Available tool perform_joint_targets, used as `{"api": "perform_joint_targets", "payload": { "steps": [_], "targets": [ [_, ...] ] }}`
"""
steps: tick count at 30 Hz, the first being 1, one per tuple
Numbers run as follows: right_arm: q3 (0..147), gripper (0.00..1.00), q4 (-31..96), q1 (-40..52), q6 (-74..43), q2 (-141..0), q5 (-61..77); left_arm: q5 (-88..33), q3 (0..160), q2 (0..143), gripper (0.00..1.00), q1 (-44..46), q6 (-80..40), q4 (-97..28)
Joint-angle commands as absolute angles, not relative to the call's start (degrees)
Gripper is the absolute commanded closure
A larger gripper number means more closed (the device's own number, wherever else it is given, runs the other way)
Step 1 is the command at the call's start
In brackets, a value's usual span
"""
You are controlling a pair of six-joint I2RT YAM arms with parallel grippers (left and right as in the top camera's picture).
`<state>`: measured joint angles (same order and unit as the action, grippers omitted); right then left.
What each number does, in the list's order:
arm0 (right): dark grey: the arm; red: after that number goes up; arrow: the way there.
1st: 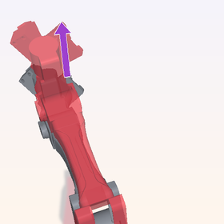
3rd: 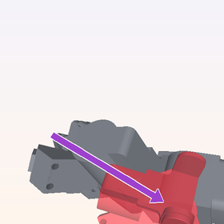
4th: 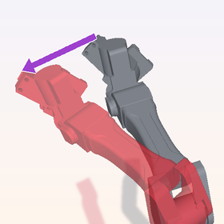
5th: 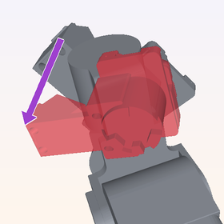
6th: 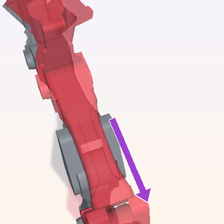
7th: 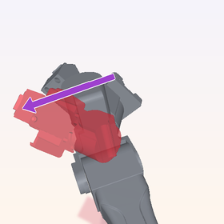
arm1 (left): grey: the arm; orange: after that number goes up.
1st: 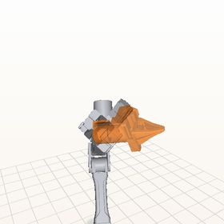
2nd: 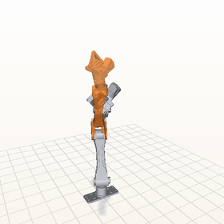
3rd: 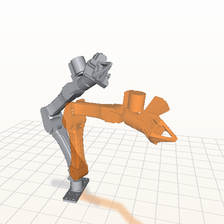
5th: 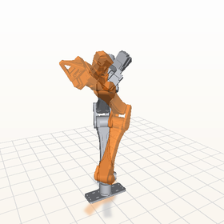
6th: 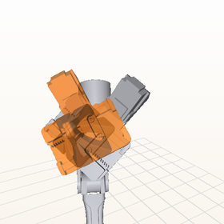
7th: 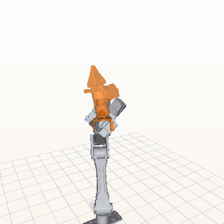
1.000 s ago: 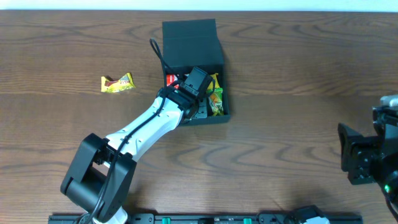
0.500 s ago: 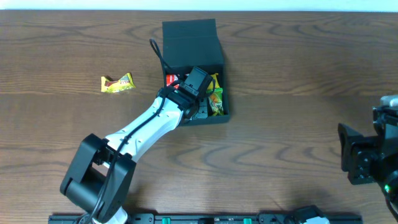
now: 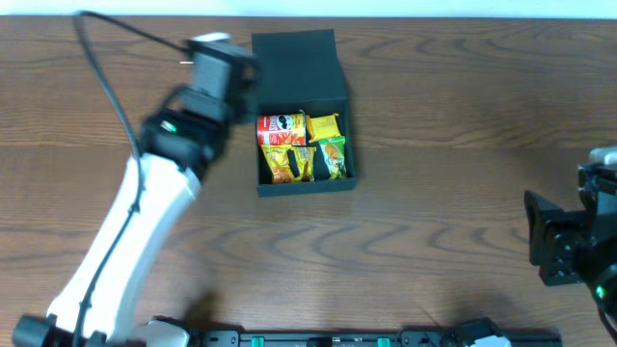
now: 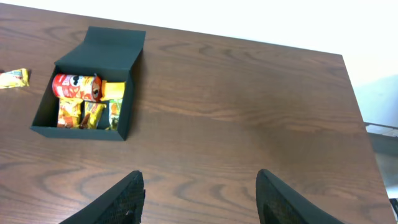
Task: Pack container
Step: 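Move the left gripper back and grasp the Pollo candy on the table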
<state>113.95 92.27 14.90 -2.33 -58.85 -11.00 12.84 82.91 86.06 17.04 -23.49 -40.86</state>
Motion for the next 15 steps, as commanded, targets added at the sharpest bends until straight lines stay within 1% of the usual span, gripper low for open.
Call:
{"api": "perform_joint_targets", "payload": {
  "steps": [1,3,5,6,9,12,15],
  "targets": [
    [114.21,0.42,92.42,14.55,-2.74,-58.98,-11.55,8.38,81.14,93.19,0.53,8.62,-15.99,-40.23],
    [114.24,0.43,92.47,14.55,-2.76,-58.98,-11.55,4.25,81.14,96.29,0.51,6.04,-8.32,-38.41],
    [114.21,0.42,92.60,14.55,-2.94,-58.98,-11.55,4.54,81.14,99.07,0.47,4.82,-4.62,-37.74],
    [114.24,0.42,92.68,14.55,-2.94,-58.98,-11.55,4.49,81.14,100.53,0.44,4.38,-1.06,-37.21],
    [114.21,0.42,92.84,14.55,-2.94,-58.98,-11.57,4.95,81.14,103.50,0.42,3.73,10.22,-36.01],
    [114.21,0.42,93.10,14.55,-2.92,-58.98,-11.57,5.13,81.14,105.78,0.34,3.40,21.82,-35.27],
    [114.21,0.42,93.32,14.55,-2.92,-58.98,-11.57,5.30,81.14,107.63,0.22,2.94,29.69,-34.30]
  ]
}}
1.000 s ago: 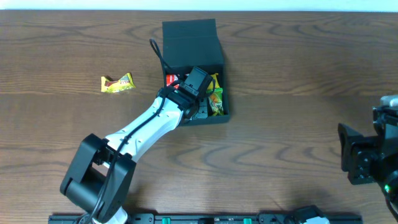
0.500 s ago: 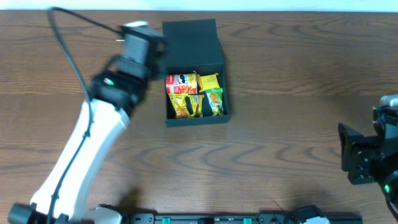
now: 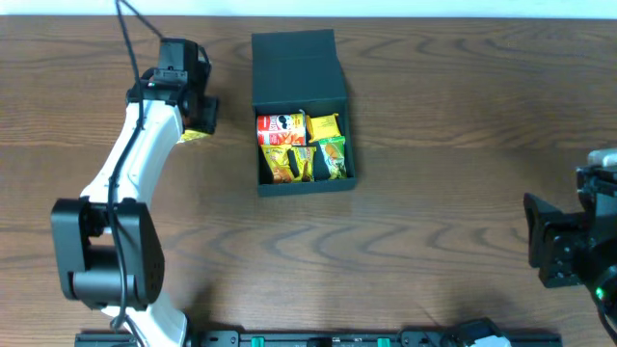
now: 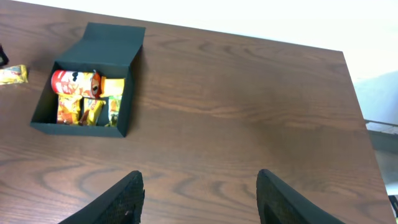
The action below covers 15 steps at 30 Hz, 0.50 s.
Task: Pack container
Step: 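Move the left gripper back and grasp the Pollo candy on the table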
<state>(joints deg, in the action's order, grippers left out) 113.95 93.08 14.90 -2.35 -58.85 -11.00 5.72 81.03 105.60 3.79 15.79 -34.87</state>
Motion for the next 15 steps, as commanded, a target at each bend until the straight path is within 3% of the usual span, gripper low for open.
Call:
{"api": "perform_joint_targets", "payload": {
  "steps": [1,15],
  "targets": [
    [114.21,0.42,93.38,14.55,-2.92,-58.98,-11.57,5.30,81.14,108.29,0.16,2.74,31.94,-34.00],
    [114.21,0.40,93.71,14.55,-2.90,-58.98,-11.60,7.05,81.14,116.62,0.10,-0.25,51.70,-25.02]
  ]
}}
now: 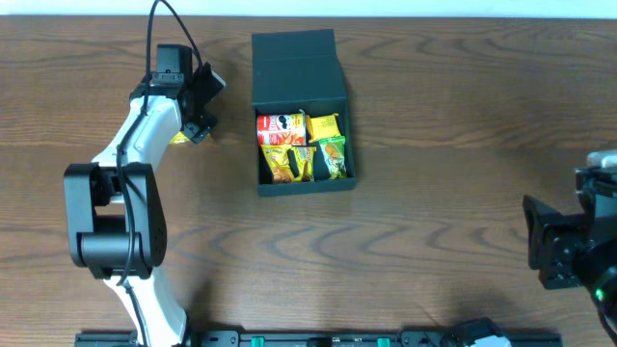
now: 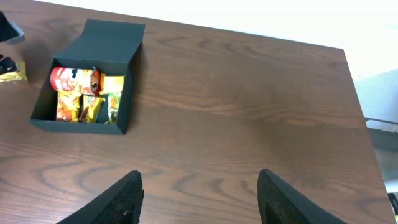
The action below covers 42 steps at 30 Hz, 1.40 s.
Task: Pack container
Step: 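Move the left gripper back and grasp the Pollo candy on the table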
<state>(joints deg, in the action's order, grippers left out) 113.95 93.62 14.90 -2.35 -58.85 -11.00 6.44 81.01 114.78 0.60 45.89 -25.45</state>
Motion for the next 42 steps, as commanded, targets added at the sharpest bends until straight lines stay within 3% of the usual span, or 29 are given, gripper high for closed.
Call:
{"api": "perform_joint_targets", "payload": {
  "steps": [1,13,19,23,30,35,39,42],
  "targets": [
    [114.21,0.40,93.73,14.55,-2.87,-58.98,-11.62,7.01,81.14,117.14,0.10,-0.45,52.64,-24.75],
    [114.21,0.39,93.67,14.55,-2.90,-59.11,-12.23,5.89,81.14,121.51,0.12,-1.02,57.25,-24.67],
    [114.21,0.39,93.69,14.55,-2.90,-59.55,-12.23,5.69,81.14,122.26,0.21,-1.93,57.21,-24.80],
    [114.21,0.39,93.71,14.55,-2.90,-59.68,-12.23,5.37,81.14,122.26,0.21,-3.42,57.23,-24.51],
    [114.21,0.40,93.65,14.55,-2.94,-60.05,-12.23,-4.16,81.14,122.26,0.20,-7.01,55.18,-24.16],
    [114.21,0.41,93.67,14.55,-2.94,-60.42,-12.21,-9.26,81.14,122.26,0.29,-7.20,55.05,-25.47],
    [114.21,0.41,93.69,14.55,-2.94,-60.45,-12.21,-9.04,81.14,122.26,0.46,-7.20,55.05,-26.39],
    [114.21,0.41,93.69,14.55,-2.94,-60.45,-12.21,-9.06,81.14,122.26,0.53,-7.20,53.25,-26.98]
  ]
}}
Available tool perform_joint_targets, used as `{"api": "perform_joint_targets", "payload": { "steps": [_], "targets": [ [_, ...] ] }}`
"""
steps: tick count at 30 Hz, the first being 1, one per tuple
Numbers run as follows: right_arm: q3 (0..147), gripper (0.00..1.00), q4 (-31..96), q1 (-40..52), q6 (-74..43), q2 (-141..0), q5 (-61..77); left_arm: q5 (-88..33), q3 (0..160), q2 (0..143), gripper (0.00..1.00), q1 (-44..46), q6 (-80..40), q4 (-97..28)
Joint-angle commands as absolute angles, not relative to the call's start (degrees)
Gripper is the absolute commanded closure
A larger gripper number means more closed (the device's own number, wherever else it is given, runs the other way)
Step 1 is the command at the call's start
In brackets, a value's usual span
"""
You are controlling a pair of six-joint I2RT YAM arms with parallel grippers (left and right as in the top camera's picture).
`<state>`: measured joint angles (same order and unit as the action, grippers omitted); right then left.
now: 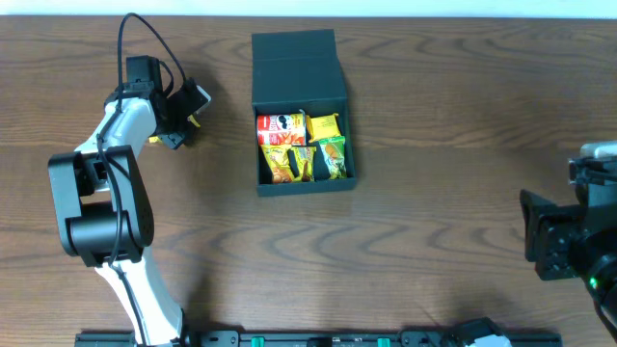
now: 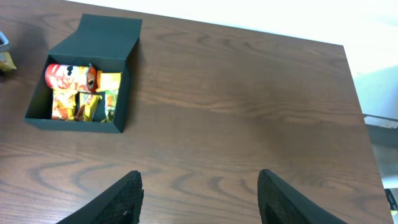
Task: Pack container
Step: 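Move the left gripper back and grasp the Pollo candy on the table, then carry the Pollo candy into the box and release it with left gripper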
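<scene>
A black box [image 1: 300,66] lies on the wooden table with its lid folded back. Inside it are a red can [image 1: 280,126] and several yellow and green snack packets [image 1: 310,156]. A loose yellow packet [image 1: 153,141] rests on the table left of the box, mostly hidden. My left gripper [image 1: 187,118] is down over that packet and looks open, one finger on each side. In the right wrist view the box [image 2: 108,38] is at the upper left. My right gripper [image 2: 200,198] stays open and empty over bare wood far to the right.
The left arm [image 1: 108,154] runs from the table's front edge up to the packet. The right arm's base [image 1: 569,246] sits at the right edge. In the right wrist view the table's far edge [image 2: 249,32] and right edge border a pale floor.
My left gripper has shifted left and slightly down, away from the box, and now covers more of the yellow packet. The right gripper is still open in the same place.
At first the left arm reached across beside the box's lid. Then its gripper stood left of the box at the loose yellow packet. After that it stood open over the packet, and now it sits lower and further left on it. The box's contents have not changed.
</scene>
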<state>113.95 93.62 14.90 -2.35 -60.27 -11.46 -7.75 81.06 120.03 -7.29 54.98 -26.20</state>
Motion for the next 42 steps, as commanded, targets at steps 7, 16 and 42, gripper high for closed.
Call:
{"api": "perform_joint_targets", "payload": {
  "steps": [7,16,42],
  "targets": [
    [114.21,0.41,93.76,14.55,-2.92,-60.45,-12.21,-9.04,81.17,122.23,0.54,-7.20,46.00,-27.00],
    [114.21,0.42,93.93,14.55,-2.92,-60.45,-12.23,-8.40,81.17,122.13,0.65,-7.05,35.18,-27.70],
    [114.21,0.42,93.91,14.55,-2.92,-60.45,-12.21,-25.93,92.36,118.06,0.94,-6.63,-5.87,-40.45]
  ]
}}
